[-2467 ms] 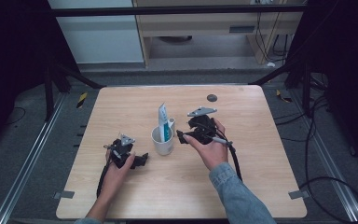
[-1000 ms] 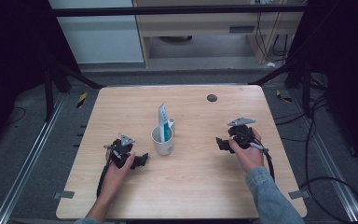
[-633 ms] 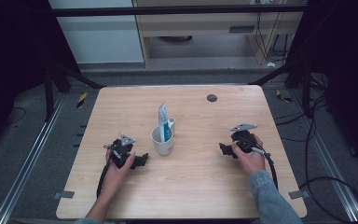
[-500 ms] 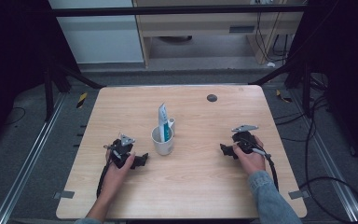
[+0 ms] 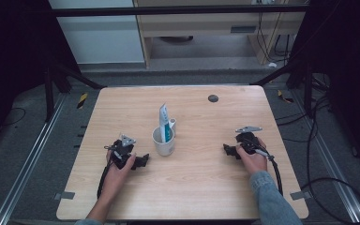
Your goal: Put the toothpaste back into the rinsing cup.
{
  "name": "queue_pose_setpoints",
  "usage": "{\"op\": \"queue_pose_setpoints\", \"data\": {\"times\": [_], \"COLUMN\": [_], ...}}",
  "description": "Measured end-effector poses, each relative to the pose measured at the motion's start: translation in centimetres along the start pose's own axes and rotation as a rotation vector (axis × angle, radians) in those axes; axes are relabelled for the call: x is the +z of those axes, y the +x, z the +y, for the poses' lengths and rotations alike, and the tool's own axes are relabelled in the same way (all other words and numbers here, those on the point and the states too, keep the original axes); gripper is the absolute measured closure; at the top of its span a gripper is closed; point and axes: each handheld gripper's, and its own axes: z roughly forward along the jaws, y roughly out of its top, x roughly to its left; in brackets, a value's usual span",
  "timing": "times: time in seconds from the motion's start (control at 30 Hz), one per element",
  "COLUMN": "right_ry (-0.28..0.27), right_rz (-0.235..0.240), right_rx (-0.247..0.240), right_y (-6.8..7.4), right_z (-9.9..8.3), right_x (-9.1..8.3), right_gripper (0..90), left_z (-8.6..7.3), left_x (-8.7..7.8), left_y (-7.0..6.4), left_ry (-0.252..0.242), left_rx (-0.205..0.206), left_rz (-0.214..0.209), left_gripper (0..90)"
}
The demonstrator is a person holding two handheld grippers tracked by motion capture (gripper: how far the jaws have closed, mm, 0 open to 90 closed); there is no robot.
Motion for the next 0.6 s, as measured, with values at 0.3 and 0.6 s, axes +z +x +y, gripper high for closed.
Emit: {"op": "queue_pose_setpoints", "data": {"times": [0.3, 0.6], "right_ry": [-0.049, -0.049], "right_rz": [-0.038, -0.039], "right_rx": [0.019, 0.020], "right_y": [-0.39, -0.29], "right_z": [-0.49, -0.52], "right_x": [0.27, 0.27], "right_gripper": [12.2, 11.7], "left_z": [0.00, -0.01], "left_x": [0.00, 0.00], "left_y": [0.00, -0.01], "left_ry": [0.000, 0.000], "left_rx": [0.000, 0.000], "left_rz": [0.000, 0.001], "left_gripper": [0.0, 0.0]}}
